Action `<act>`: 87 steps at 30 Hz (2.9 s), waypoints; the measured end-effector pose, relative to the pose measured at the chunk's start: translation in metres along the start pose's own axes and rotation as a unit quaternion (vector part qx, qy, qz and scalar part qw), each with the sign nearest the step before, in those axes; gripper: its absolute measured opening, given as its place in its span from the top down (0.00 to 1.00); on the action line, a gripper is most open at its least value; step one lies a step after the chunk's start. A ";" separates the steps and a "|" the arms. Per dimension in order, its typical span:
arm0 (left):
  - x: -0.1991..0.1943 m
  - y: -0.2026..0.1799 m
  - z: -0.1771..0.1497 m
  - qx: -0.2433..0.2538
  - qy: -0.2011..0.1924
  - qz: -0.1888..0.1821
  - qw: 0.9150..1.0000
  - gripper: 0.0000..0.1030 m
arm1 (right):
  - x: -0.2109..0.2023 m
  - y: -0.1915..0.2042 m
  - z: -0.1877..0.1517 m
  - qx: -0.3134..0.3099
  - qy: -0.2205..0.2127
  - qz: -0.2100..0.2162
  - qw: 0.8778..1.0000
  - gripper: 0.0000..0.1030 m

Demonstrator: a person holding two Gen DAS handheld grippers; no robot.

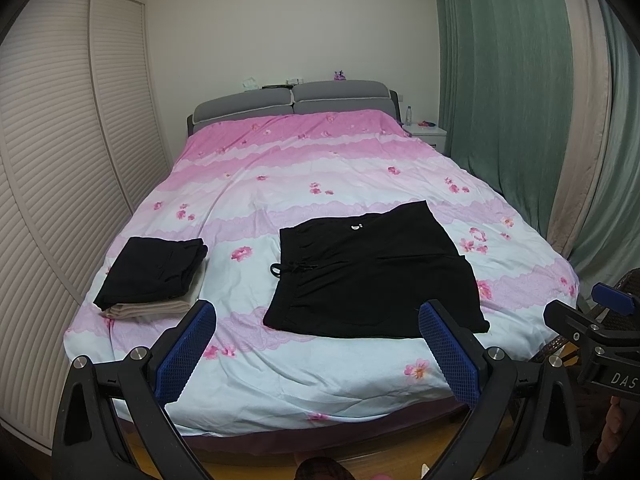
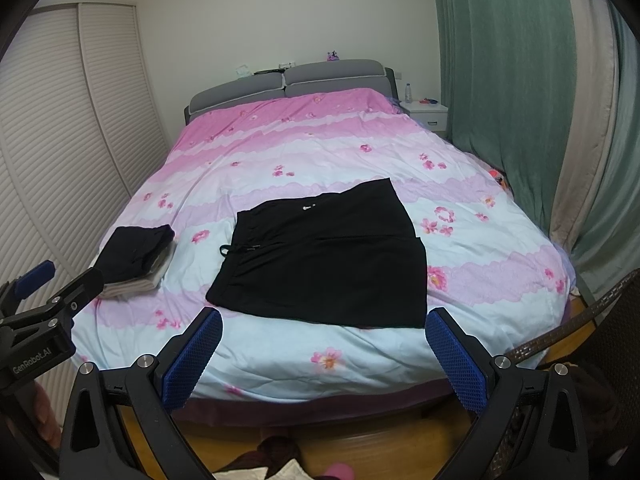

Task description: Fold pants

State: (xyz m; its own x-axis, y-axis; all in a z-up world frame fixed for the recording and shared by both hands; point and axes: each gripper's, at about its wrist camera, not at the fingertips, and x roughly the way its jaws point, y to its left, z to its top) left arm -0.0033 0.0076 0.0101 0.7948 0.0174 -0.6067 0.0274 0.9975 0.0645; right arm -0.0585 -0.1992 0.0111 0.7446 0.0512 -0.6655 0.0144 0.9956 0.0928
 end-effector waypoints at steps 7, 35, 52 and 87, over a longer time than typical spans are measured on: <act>0.003 -0.002 0.000 -0.001 0.005 0.003 1.000 0.00 | 0.005 0.000 0.000 0.001 0.005 0.002 1.000 0.00; 0.129 0.019 0.011 0.018 0.120 0.005 0.993 0.00 | 0.104 0.009 0.014 0.029 0.094 0.017 0.995 0.00; 0.380 0.066 -0.064 -0.072 0.333 -0.069 0.938 0.04 | 0.313 -0.025 -0.044 0.203 0.248 -0.071 0.945 0.05; 0.433 0.023 -0.060 -0.199 0.372 -0.078 0.903 0.89 | 0.406 -0.112 -0.061 0.259 0.290 -0.056 0.919 0.92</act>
State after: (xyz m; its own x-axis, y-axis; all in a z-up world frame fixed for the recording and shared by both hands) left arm 0.3052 0.0425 -0.2990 0.1695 -0.2323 -0.9578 -0.2338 0.9346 -0.2680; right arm 0.2016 -0.2853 -0.3145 0.2399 0.1343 -0.9615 0.4975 0.8335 0.2405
